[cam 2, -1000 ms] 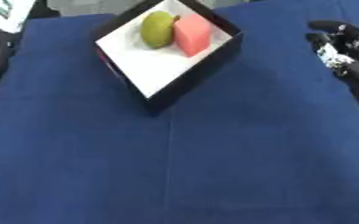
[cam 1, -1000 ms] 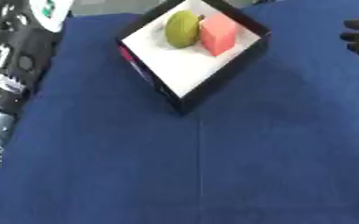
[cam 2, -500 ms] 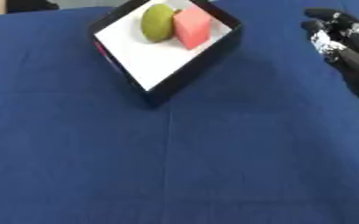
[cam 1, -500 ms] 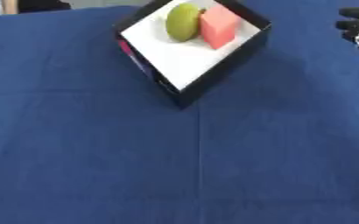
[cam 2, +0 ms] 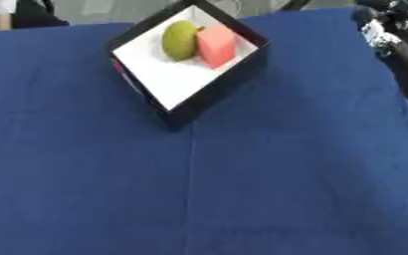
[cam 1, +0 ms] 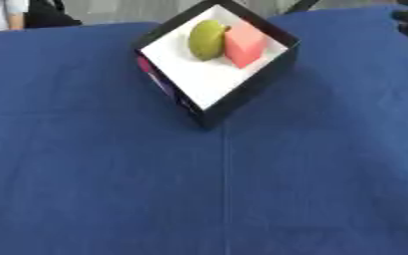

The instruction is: Pick up objects on the table and place them in the box.

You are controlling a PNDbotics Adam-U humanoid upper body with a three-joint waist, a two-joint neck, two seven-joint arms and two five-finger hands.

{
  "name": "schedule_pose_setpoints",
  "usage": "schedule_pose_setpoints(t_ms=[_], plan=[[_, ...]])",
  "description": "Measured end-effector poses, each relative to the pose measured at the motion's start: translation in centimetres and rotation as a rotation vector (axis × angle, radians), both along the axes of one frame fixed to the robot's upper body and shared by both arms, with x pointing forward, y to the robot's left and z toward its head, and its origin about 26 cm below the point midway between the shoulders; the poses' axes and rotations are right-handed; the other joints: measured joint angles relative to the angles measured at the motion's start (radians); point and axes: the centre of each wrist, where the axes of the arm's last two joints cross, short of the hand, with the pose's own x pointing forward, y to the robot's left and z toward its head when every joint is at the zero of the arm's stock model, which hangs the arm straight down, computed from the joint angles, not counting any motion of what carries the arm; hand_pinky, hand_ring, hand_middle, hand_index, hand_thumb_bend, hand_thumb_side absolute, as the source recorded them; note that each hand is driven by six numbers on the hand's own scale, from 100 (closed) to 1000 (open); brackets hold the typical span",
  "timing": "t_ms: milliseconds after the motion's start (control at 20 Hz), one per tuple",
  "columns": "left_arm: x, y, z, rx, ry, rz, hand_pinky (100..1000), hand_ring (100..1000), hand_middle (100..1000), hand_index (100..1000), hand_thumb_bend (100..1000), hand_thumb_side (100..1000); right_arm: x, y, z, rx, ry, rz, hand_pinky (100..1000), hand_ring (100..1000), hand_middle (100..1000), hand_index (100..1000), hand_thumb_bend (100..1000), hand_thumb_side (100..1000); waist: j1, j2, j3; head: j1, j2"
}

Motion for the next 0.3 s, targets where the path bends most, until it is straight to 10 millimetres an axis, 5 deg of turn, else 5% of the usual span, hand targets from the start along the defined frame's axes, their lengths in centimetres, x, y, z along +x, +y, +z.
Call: schedule_pose_setpoints(t_ms=[300], plan=[[-1.2, 1.0, -3.7, -0.218, 0.0, 0.013, 707, 783, 773, 860, 100, 654, -0.1, -0.5, 0.4, 0.031, -0.019, -0.025, 1000, 932, 919, 844, 100, 470, -0.017, 0.0, 0.007, -0.001, 0.0]])
